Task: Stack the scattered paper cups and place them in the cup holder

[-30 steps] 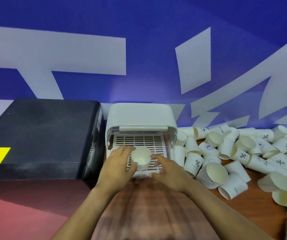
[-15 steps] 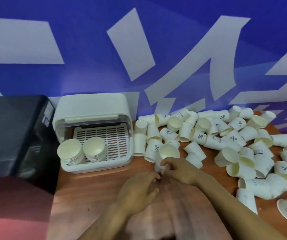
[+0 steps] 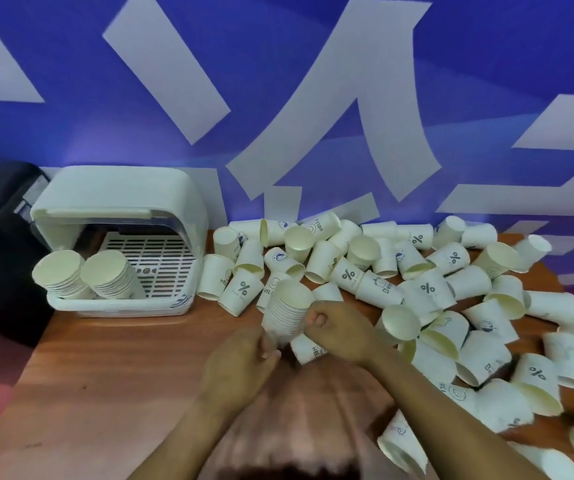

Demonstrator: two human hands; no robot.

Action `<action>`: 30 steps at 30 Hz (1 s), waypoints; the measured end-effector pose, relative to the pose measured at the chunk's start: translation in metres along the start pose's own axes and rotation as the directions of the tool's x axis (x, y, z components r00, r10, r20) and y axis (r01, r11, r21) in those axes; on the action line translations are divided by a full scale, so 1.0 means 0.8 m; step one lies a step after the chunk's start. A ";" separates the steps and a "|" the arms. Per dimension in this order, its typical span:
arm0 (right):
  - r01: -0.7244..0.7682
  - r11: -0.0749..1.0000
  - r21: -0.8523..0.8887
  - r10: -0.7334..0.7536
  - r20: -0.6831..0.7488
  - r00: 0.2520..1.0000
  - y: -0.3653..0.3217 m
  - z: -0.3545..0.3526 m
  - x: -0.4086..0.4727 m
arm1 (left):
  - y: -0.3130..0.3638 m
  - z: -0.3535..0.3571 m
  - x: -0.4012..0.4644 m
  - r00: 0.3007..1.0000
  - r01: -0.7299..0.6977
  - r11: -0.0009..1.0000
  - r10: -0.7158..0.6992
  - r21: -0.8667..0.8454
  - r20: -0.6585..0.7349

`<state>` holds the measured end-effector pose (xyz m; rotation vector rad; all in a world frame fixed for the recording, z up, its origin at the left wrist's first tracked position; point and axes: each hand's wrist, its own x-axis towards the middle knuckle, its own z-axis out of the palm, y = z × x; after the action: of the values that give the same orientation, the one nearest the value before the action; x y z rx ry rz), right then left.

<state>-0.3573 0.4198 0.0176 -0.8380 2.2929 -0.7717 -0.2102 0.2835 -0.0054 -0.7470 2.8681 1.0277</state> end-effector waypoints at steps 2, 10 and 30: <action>-0.024 0.998 0.065 0.031 -0.103 0.994 0.016 -0.010 -0.002 | -0.002 -0.003 -0.002 0.995 0.094 0.996 -0.094 -0.004 -0.019; -0.148 0.987 0.058 0.157 -0.197 0.968 0.064 -0.041 -0.006 | 0.028 0.003 0.018 0.998 0.010 0.996 -0.005 0.084 -0.061; -0.221 0.964 0.148 0.242 -0.145 0.959 0.090 -0.012 0.037 | 0.036 0.100 0.140 0.977 0.132 0.956 -0.169 0.260 0.128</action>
<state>-0.4095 0.4480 -0.0335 -0.4511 2.3970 -0.8988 -0.3345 0.3022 -0.0692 -0.8152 2.6939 0.6560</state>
